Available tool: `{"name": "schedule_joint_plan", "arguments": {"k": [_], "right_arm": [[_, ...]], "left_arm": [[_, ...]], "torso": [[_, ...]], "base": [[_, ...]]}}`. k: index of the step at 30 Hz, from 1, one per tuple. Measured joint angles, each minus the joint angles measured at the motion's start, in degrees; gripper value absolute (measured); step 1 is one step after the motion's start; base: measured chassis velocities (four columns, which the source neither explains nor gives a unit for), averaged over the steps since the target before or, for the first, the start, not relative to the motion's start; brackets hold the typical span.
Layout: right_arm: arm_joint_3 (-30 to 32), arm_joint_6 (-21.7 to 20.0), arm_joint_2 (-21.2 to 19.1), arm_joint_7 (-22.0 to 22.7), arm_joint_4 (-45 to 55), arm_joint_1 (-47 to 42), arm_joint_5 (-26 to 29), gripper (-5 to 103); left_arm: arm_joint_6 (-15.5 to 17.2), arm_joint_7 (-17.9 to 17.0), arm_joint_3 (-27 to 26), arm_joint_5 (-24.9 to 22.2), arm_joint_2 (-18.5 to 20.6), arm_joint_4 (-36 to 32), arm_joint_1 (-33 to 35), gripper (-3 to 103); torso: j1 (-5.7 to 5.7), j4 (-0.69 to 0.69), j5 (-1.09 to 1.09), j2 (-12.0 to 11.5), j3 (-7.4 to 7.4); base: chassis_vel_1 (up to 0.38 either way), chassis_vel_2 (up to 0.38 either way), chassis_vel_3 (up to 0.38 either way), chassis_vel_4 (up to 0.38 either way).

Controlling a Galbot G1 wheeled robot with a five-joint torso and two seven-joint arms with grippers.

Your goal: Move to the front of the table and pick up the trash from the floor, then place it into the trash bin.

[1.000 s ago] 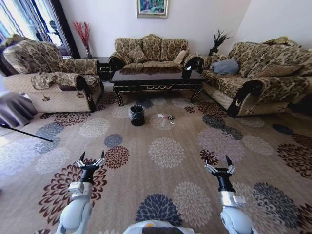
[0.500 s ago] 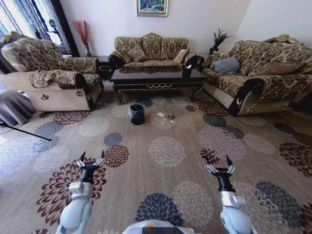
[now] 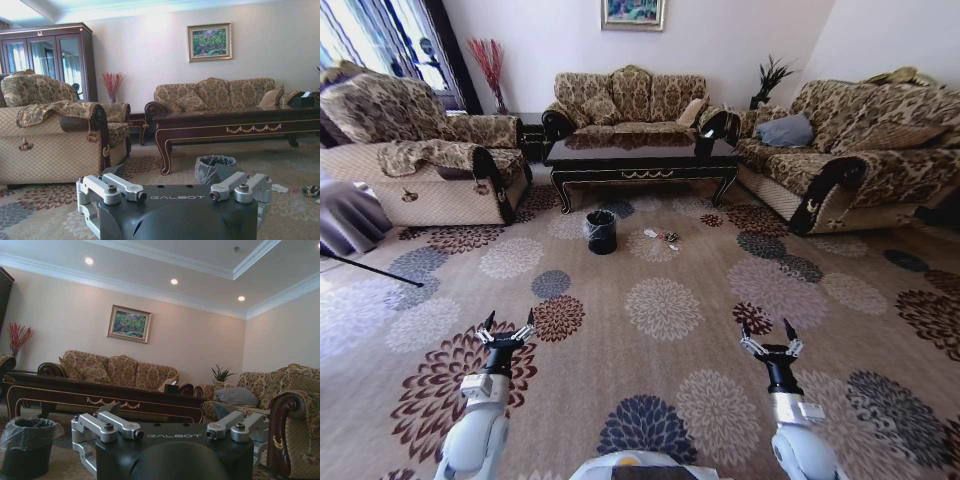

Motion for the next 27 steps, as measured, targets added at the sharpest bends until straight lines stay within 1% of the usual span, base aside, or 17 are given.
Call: {"name": "schedule_joint_plan", "arguments": {"k": [22,24,25,26,27], "right_arm": [[0.17,0.34,-0.21,0.19,0.7,-0.23,1.16,100],[0.75,-0.07,-0.92,0.63,2.21,-0.28,1.74,100],[1.36,-0.43,-2.01,0.86,3.51,-0.47,2.36,100],[1.36,-0.43,-2.01,0.86,3.51,-0.47,2.36,100],[2.16,-0.83,-3.5,1.09,4.92,-0.7,3.23,100]], "left_arm": [[-0.03,0.13,-0.01,-0.03,0.36,0.11,-0.2,100],[0.06,0.13,-0.3,-0.21,0.58,-0.43,-0.2,100],[0.28,0.14,-0.57,-0.6,0.8,-1.1,-0.18,100],[0.28,0.14,-0.57,-0.6,0.8,-1.1,-0.18,100],[0.85,0.13,-1.08,-1.51,1.14,-2.21,-0.21,100]], "torso": [[-1.63,-0.01,0.01,-4.93,-3.3],[-1.79,0.0,0.0,-5.44,-3.66],[-1.88,0.0,0.0,-5.73,-3.86],[-1.88,0.0,0.0,-5.73,-3.86],[-1.97,0.0,0.0,-6.05,-4.09]], "base": [[0.0,0.0,0.0,0.0],[0.0,0.0,0.0,0.0],[0.0,0.0,0.0,0.0],[0.0,0.0,0.0,0.0],[0.0,0.0,0.0,0.0]]}}
